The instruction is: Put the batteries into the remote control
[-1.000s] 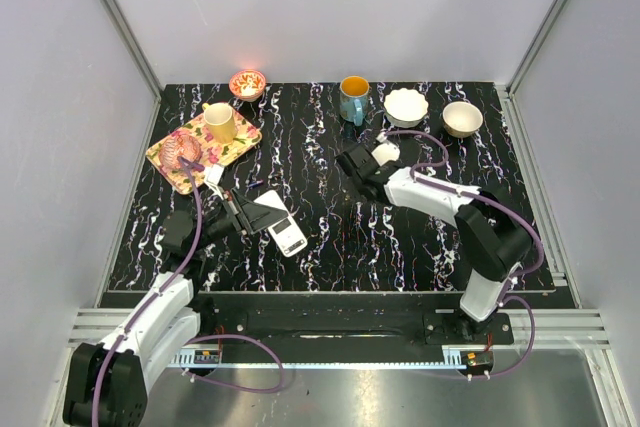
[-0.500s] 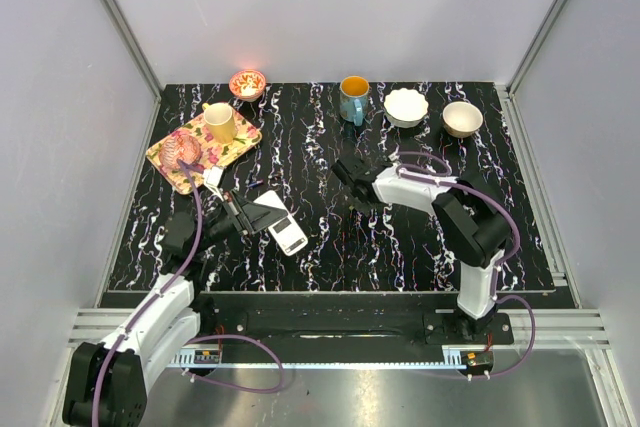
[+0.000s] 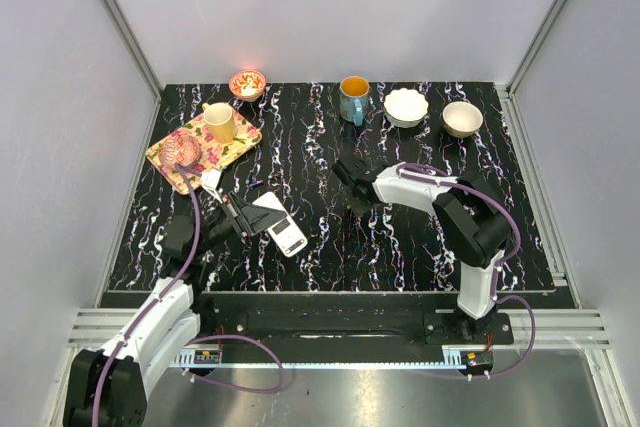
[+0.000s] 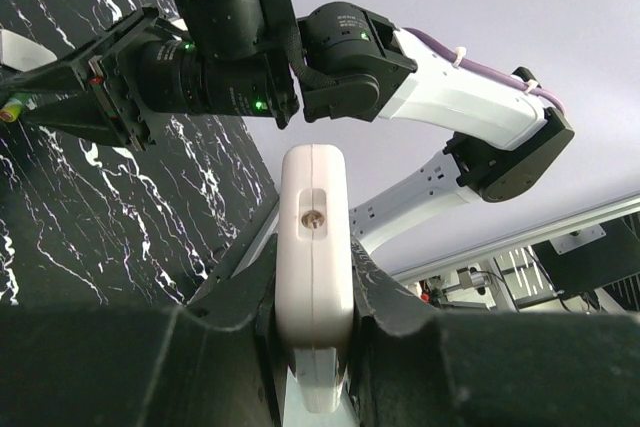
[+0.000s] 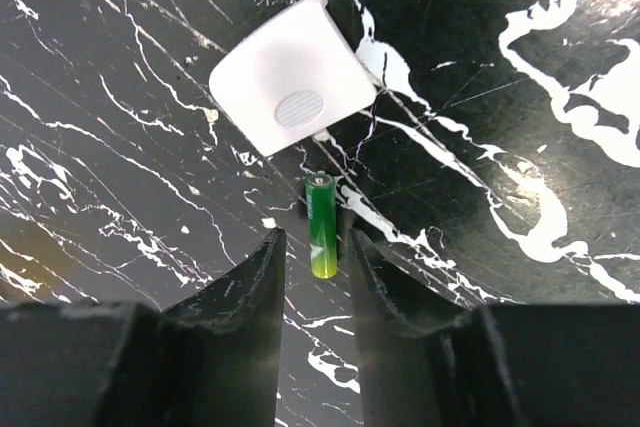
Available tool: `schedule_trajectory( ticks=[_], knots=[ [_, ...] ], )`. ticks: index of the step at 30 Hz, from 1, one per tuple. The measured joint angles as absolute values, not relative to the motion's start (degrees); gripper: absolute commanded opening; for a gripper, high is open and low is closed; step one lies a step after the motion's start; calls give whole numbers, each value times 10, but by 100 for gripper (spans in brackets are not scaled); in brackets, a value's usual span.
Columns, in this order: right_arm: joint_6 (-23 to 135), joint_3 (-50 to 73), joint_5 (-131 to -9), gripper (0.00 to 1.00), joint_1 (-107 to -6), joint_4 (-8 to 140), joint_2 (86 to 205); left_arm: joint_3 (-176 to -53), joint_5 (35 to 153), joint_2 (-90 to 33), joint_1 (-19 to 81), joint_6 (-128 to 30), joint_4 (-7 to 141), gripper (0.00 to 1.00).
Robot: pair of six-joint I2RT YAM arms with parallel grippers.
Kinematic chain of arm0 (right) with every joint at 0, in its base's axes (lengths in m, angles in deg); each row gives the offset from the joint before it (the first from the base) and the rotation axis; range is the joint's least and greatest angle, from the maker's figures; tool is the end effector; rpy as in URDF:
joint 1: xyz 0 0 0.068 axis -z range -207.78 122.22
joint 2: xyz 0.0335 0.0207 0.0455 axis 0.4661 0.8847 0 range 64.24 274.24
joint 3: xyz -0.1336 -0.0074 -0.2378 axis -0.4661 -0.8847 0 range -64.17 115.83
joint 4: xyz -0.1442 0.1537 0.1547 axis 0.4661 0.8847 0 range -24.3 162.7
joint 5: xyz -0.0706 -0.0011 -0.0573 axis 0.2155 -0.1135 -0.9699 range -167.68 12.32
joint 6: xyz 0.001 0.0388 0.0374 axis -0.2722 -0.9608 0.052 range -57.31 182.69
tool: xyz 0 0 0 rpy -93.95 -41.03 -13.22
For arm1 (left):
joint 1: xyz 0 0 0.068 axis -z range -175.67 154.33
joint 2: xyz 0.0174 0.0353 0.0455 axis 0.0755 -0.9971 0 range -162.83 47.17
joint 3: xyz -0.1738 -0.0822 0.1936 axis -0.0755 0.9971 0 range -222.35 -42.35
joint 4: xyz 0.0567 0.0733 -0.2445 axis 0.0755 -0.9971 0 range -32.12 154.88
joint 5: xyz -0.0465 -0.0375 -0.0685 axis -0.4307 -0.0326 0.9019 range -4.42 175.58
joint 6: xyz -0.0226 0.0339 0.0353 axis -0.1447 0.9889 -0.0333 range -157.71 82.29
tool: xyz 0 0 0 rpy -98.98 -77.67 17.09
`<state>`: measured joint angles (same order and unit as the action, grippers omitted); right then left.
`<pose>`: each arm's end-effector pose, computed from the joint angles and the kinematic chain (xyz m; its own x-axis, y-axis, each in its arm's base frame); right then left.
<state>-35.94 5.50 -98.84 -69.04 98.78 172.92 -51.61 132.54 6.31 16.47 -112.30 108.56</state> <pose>0.2834 0.2315 0.1540 -0.4183 0.8596 -0.2936 0.7870 0.5043 0.3554 0.1475 -0.0584 0.2295 -0.7577 -0.5099 -0.4072 0.4208 0.0951 -0.9022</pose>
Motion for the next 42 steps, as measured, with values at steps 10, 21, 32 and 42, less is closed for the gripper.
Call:
schedule_trajectory(
  ticks=[10, 21, 32, 42],
  knots=[
    [-346, 69, -975, 59, -691, 1001, 1729, -512, 1324, 77, 165, -1121, 1063, 0],
    [-103, 69, -976, 62, -707, 1022, 1651, -512, 1321, 91, 165, -1117, 1045, 0],
    [424, 34, -906, 77, -707, 886, 1613, -512, 1310, 92, 165, -1105, 1038, 0],
    [569, 32, -874, 83, -707, 863, 1687, -513, 1330, 88, 165, -1081, 1029, 0]
  ],
)
